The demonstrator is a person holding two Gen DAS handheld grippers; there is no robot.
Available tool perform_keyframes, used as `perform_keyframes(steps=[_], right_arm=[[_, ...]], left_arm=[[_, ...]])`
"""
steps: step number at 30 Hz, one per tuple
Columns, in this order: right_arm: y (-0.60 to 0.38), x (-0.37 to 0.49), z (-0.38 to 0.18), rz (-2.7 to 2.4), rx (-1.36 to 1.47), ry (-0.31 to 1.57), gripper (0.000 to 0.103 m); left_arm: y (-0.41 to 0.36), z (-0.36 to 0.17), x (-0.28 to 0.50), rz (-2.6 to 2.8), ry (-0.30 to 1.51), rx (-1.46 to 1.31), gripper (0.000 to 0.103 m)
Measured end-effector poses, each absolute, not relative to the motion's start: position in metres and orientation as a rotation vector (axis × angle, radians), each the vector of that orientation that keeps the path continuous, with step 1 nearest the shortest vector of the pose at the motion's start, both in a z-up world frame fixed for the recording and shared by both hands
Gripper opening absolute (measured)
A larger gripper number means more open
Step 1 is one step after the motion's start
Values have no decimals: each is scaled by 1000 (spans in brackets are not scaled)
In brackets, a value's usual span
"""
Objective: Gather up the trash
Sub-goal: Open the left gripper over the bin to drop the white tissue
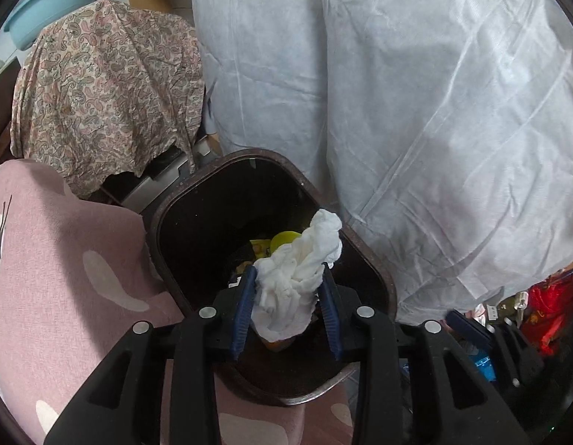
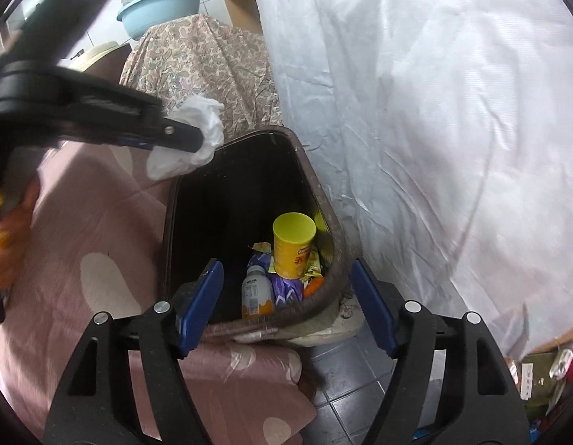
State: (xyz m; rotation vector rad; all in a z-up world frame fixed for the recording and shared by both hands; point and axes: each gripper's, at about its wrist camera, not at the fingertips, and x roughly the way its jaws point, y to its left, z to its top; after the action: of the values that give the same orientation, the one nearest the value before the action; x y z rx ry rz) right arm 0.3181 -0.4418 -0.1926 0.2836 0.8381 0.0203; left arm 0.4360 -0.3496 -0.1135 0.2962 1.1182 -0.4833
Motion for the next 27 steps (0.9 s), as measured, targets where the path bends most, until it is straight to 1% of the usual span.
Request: perform_keyframes(steps=[1, 2, 4, 6, 11, 13, 15, 18, 23, 25, 27], right_arm=[[-442, 314, -191, 18, 281, 833, 75], [-443, 311, -190, 14, 280, 826, 79], [-442, 303, -186, 7, 278, 811, 80], [-440, 295, -181, -6, 263, 796, 80], [-434, 279, -169, -25, 225, 764, 83], [-432, 271, -165, -33, 215, 755, 84], [-430, 263, -160, -50, 192, 747, 84], [-427, 249, -153, -72, 177, 729, 89], [-423, 231, -142, -95, 175, 705, 93], [-416, 221, -135, -102, 166, 691, 93], [-408, 210, -125, -109, 157, 664, 93]], left_arm=[[-350, -114, 437, -483, 1121, 296, 42], [-350, -113, 437, -483, 1121, 296, 44], [-349, -110, 435, -483, 1108, 293, 59], [-348, -104, 432, -481, 1085, 290, 67], [-346, -90, 419, -516, 1049, 280, 72], [-342, -80, 408, -538, 1020, 271, 76], [-338, -70, 394, -561, 983, 269, 78], [-331, -58, 374, -583, 925, 288, 81], [-299, -31, 334, -616, 805, 298, 88], [-281, -18, 315, -622, 747, 289, 94], [-260, -6, 294, -626, 687, 276, 98]])
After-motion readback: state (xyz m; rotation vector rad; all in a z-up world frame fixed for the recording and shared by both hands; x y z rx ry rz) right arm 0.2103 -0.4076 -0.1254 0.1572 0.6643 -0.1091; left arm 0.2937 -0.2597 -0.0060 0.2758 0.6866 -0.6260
